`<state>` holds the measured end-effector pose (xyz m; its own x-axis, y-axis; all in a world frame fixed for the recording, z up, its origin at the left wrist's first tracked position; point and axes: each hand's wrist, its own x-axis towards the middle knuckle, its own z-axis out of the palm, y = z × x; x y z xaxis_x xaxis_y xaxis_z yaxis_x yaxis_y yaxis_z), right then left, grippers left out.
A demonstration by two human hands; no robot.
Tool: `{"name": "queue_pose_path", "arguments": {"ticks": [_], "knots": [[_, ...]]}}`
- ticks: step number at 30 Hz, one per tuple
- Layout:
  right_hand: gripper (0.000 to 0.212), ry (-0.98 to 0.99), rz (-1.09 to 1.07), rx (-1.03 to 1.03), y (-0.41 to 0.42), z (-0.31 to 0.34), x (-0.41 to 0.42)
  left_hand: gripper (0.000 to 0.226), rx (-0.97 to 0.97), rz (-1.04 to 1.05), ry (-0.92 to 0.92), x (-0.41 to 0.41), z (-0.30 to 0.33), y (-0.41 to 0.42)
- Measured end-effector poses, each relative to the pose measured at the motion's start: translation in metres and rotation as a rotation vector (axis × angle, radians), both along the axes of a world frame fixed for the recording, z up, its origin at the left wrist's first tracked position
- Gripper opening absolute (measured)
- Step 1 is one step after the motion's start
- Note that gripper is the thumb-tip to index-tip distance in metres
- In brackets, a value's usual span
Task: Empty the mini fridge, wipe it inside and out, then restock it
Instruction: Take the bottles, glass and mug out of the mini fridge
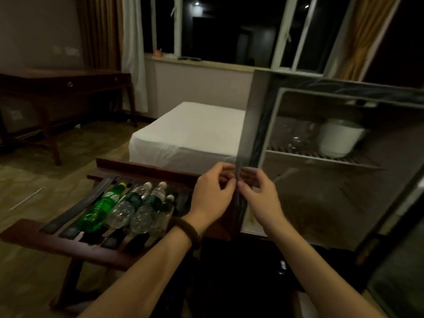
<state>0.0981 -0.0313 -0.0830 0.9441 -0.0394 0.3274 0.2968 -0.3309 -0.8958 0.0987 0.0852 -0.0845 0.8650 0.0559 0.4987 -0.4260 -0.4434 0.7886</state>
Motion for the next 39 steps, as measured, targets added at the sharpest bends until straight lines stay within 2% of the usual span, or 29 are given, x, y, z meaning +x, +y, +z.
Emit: {"name": "queue_pose_path", "arguments": {"ticks": [4,8,13,19,21,26,29,35,39], "knots": [[0.026,-0.074,-0.137,0.024,-0.073,0.026,-0.011,0.021,-0.065,-0.182,-0.014,-0.002,0.031,-0.067],[0.028,-0.062,-0.262,0.046,-0.134,0.043,0.002,0.031,-0.129,-0.275,0.112,0.02,0.046,-0.126],[0.045,0.001,-0.386,0.136,-0.179,0.048,0.04,0.053,-0.244,-0.22,0.235,0.06,0.053,-0.171],[0.067,0.023,-0.588,0.166,-0.196,0.051,0.102,0.07,-0.254,-0.08,0.251,0.11,0.059,-0.192],[0.074,-0.028,-0.645,0.135,-0.197,0.05,0.118,0.078,-0.227,-0.064,0.205,0.124,0.058,-0.199],[0.093,-0.067,-0.648,0.17,-0.206,0.041,0.147,0.088,-0.216,-0.031,0.192,0.153,0.058,-0.214],[0.101,-0.074,-0.623,0.135,-0.208,0.039,0.154,0.085,-0.208,-0.014,0.17,0.162,0.056,-0.212],[0.099,-0.058,-0.64,0.045,-0.208,0.049,0.148,0.071,-0.26,-0.006,0.115,0.151,0.055,-0.208],[0.105,-0.128,-0.62,0.078,-0.198,0.044,0.124,0.088,-0.317,-0.07,0.126,0.124,0.05,-0.199]]}}
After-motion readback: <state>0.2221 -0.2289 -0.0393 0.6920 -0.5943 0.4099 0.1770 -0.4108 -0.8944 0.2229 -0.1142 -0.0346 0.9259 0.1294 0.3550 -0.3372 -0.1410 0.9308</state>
